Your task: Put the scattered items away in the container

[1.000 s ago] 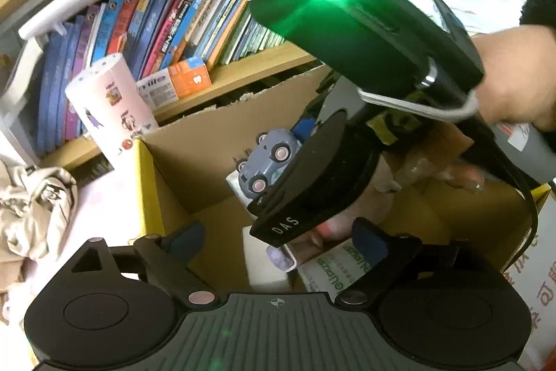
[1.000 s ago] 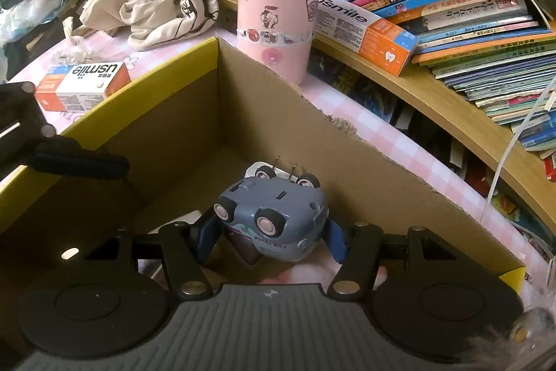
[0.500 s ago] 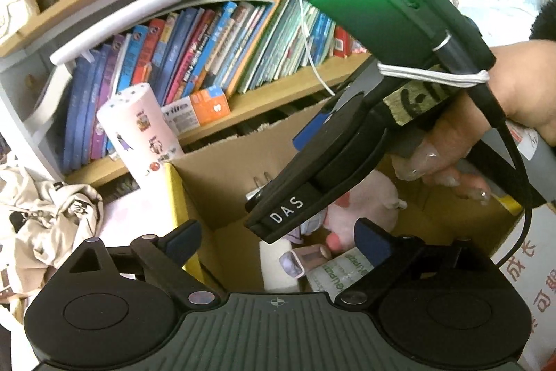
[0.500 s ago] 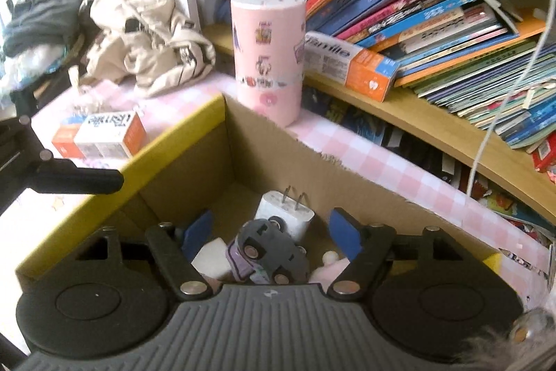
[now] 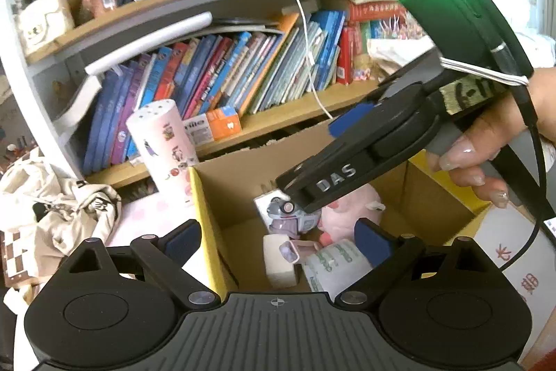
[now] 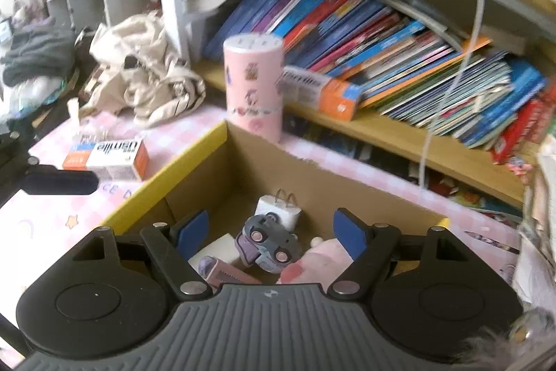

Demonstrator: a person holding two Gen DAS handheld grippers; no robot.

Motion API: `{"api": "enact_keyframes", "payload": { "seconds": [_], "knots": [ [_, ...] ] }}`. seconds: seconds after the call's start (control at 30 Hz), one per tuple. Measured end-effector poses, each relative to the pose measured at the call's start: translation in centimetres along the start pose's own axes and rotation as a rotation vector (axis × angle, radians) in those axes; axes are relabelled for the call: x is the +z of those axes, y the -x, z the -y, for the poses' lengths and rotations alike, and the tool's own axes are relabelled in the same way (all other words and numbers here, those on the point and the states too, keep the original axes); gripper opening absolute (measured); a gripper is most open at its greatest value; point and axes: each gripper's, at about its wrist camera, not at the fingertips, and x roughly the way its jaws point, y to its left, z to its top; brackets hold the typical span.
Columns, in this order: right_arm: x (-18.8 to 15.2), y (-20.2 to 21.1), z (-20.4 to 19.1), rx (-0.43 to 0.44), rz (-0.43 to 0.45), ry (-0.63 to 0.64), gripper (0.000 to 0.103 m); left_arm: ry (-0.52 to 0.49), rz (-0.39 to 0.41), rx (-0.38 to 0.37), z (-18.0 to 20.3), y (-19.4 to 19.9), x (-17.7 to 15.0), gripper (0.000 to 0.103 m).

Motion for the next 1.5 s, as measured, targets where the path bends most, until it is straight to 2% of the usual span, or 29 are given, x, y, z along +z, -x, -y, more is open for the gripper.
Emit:
{"api": "enact_keyframes", "payload": {
  "seconds": [0.2,0.6,1.03,1.3,1.5],
  "knots": [
    [-1.3,3.5,-1.5,-0.073,0.077,-0.03,0.08,0.038,0.051,-0.01,-1.0,3.3,-1.1,0.097],
    [-4.4,8.5,-5.8,-0.222,0.146,-0.083,0.082,0.081,0.084,-0.039,-3.4,7.6,-4.3,0.097],
    [-8.7,11.6,-10.4,-0.321,0.138,-0.165,0.082,0.088,0.073,-0.077,-5.4,11.0,-8.0,0.097],
    [-11.3,11.8,-13.0,-0.368,0.111,-0.2,0.082,0.139,0.045,-0.056,-7.1,11.7,-10.5,0.097],
    [-13.0,11.5,-15.0,-0.392,0.098,-0.246,0.086,0.175,0.03,-0.04,-8.3,12.6,-12.0,0.097]
  ]
}}
